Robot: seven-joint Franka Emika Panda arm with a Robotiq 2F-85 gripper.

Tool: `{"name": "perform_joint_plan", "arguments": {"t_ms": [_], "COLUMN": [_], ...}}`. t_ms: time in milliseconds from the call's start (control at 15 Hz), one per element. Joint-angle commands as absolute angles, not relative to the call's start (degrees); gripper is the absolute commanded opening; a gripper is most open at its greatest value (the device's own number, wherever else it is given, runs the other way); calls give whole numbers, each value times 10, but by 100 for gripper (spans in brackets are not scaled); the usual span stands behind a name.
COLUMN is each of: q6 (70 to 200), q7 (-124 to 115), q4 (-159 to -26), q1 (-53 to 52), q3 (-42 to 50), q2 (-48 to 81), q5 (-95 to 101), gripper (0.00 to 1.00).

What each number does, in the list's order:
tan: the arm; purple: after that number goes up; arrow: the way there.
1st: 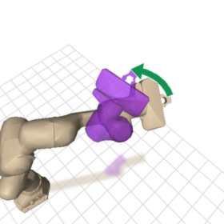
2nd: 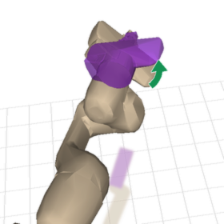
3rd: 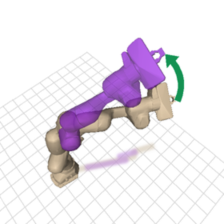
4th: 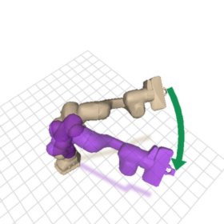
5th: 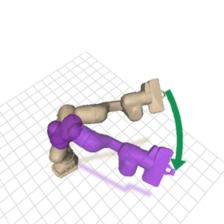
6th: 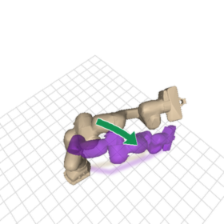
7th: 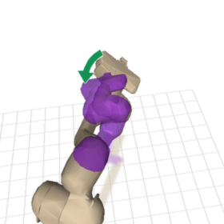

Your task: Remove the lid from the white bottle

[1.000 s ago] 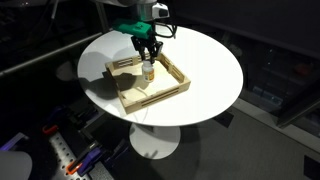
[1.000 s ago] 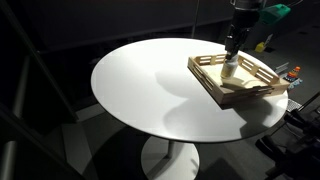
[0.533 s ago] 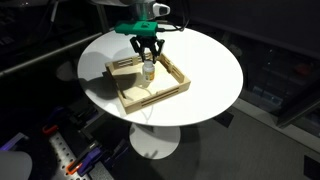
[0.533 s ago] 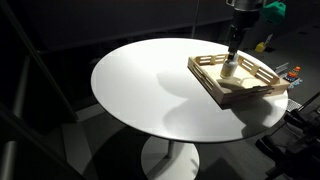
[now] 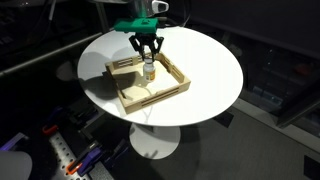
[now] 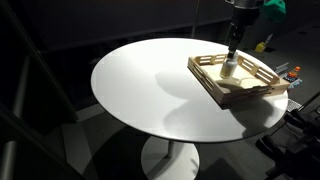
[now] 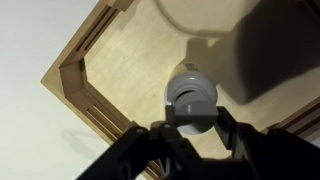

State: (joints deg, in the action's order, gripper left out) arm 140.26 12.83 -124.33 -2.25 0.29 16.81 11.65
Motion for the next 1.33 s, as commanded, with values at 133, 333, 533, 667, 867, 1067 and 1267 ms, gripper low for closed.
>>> {"name": "perform_joint_plan", "arguments": {"t_ms": [133,333,533,667,867,1067,1267], "q6": [1390,1387,1379,1375,1375,1371,1375], "q7": [124,106,91,81,68,61,43], "q4": [-1252,-1250,-1248,-1250,-1260,-1271,-1295], "q1": [-20,-24,-29,-34,-42,-45,-49], "q3": [-3,-7,-17,-24,-32,-38,-37], "q2": [139,138,137,137,137,139,134], "q5": [123,117,109,106,101,86,85], "gripper": [19,19,19,19,19,19,19]}}
